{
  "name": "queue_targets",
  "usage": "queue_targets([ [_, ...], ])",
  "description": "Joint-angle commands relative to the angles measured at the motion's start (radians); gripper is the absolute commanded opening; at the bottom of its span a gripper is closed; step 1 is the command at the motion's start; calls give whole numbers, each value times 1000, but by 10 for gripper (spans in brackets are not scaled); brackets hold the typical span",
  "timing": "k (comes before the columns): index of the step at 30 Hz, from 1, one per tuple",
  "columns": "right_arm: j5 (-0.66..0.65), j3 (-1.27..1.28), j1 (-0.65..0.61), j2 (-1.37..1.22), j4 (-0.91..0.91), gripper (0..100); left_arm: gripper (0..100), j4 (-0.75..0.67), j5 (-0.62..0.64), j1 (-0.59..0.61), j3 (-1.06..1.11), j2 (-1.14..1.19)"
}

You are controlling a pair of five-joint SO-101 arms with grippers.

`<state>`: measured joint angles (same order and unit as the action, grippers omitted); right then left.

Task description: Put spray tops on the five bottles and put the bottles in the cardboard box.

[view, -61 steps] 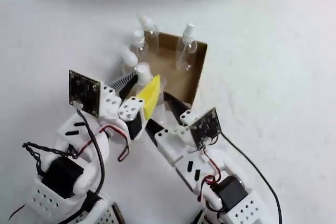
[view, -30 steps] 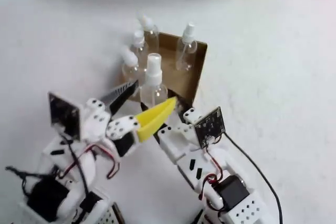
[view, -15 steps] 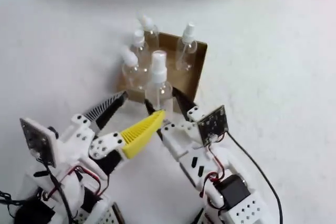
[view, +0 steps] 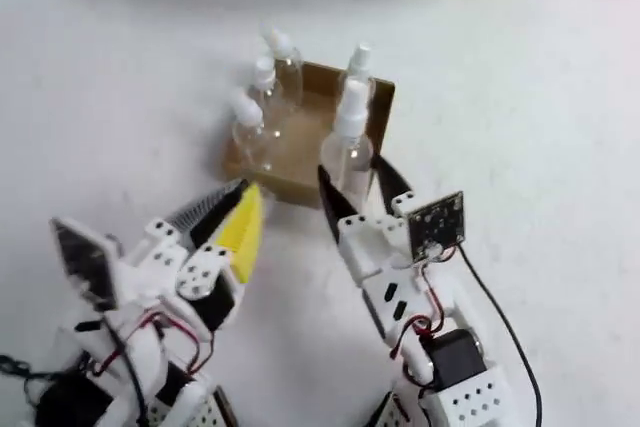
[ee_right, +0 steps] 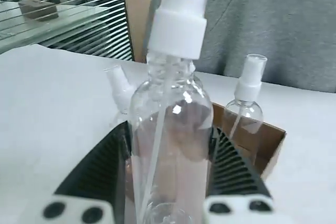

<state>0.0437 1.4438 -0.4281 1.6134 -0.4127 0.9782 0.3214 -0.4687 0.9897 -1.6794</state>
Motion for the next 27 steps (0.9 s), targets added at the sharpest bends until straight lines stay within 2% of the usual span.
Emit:
queue_targets([
  [1,6,-104,38,-1,10,16,20,0,12,-13,95,-5],
  [4,8,-126,33,-2,2,16,21,-3,11,-44,158,-5],
  [8,11,-140,33,-8,8,16,20,-3,11,-157,206,-5],
  [11,78,-181,39,-68,10,16,20,0,11,-240,224,-7],
  [15,169,-241,33,-196,10,16,20,-8,11,-289,262,-7],
  [19,239,-278,-27,-277,4,16,20,-75,11,-283,311,-7],
  [23,249,-276,-116,-274,1,16,20,-213,11,-283,428,-7],
  [27,247,-275,-142,-243,-36,16,20,-330,9,-282,509,-7],
])
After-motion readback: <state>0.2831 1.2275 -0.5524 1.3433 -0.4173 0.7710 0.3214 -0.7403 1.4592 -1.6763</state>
